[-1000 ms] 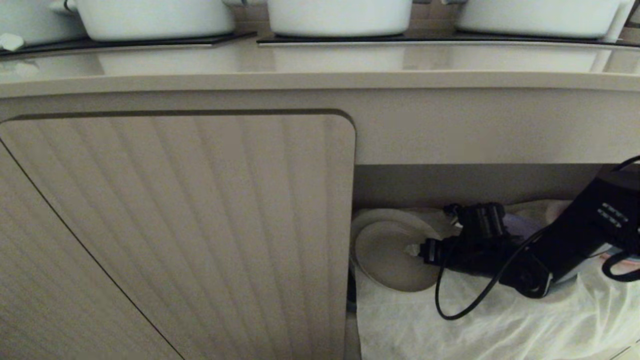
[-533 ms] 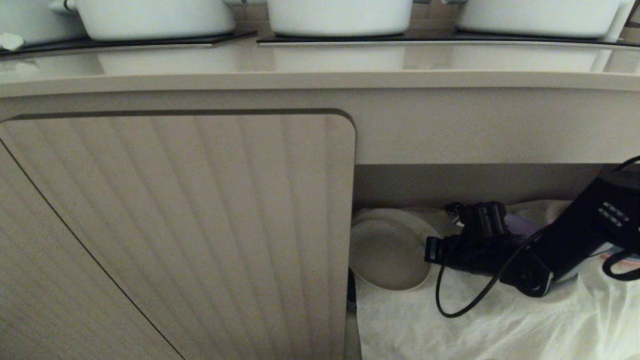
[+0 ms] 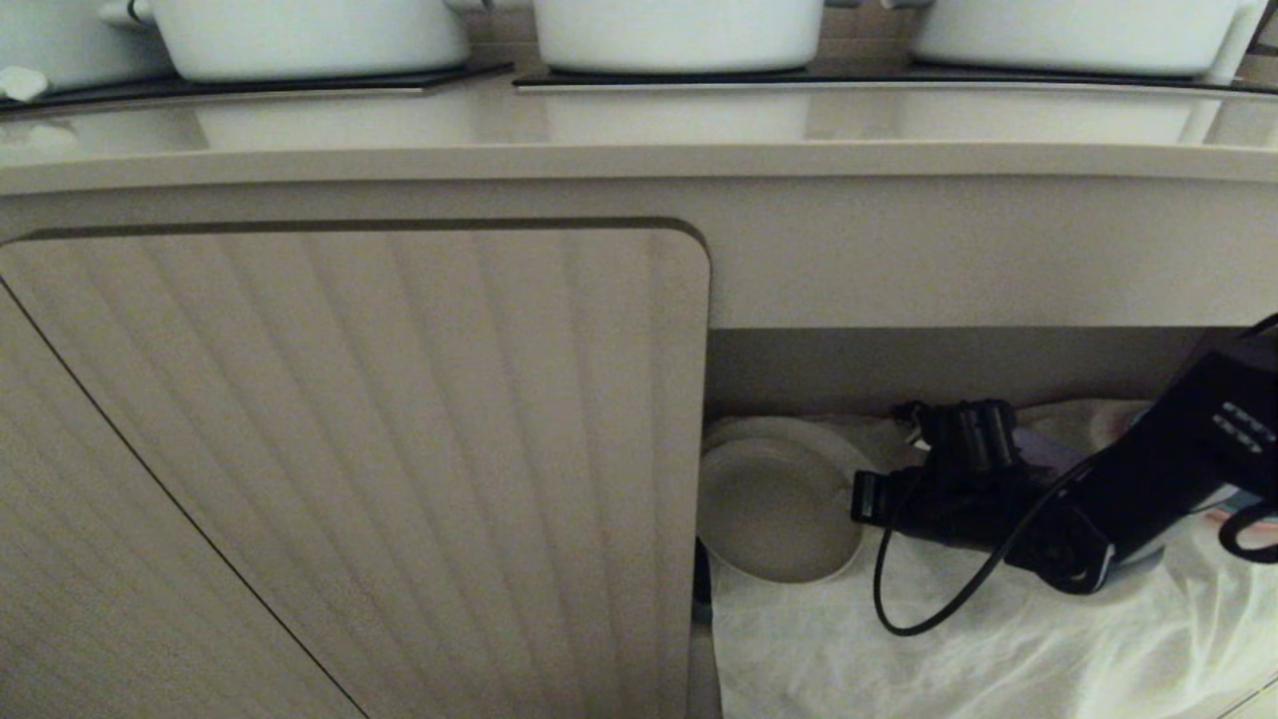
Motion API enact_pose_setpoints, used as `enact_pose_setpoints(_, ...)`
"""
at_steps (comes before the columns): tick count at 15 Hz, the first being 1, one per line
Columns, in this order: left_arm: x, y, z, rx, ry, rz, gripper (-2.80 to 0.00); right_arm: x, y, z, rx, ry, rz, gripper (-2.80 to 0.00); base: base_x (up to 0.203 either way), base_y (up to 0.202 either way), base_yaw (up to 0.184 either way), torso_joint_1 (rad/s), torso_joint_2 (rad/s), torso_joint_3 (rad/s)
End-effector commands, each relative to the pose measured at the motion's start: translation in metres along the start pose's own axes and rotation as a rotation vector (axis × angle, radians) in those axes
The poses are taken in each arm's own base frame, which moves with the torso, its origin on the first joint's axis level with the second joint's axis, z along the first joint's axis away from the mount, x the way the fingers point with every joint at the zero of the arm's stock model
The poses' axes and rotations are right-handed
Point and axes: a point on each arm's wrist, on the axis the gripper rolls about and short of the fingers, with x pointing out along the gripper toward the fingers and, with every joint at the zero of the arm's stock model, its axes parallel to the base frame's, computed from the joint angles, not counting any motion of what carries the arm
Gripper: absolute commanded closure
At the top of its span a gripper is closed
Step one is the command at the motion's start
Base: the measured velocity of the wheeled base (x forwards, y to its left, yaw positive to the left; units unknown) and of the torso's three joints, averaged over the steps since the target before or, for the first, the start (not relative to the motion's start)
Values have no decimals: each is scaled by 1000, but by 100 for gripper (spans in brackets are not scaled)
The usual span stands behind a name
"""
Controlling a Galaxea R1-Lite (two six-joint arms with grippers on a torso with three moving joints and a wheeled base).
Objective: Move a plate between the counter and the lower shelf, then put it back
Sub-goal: Pick up the plate in the cupboard
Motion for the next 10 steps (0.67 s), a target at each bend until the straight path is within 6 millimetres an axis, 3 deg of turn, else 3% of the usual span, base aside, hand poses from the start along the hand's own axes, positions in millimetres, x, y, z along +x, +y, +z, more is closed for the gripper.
enact_pose_setpoints(1, 0, 0, 0, 0, -1, 0, 0, -9, 3, 5, 2, -24, 8, 0, 0, 0, 0, 0, 0, 0)
enact_pose_setpoints(10, 0, 0, 0, 0, -1, 0, 0, -46, 3, 4, 11, -51, 4, 0, 0, 0, 0, 0, 0, 0)
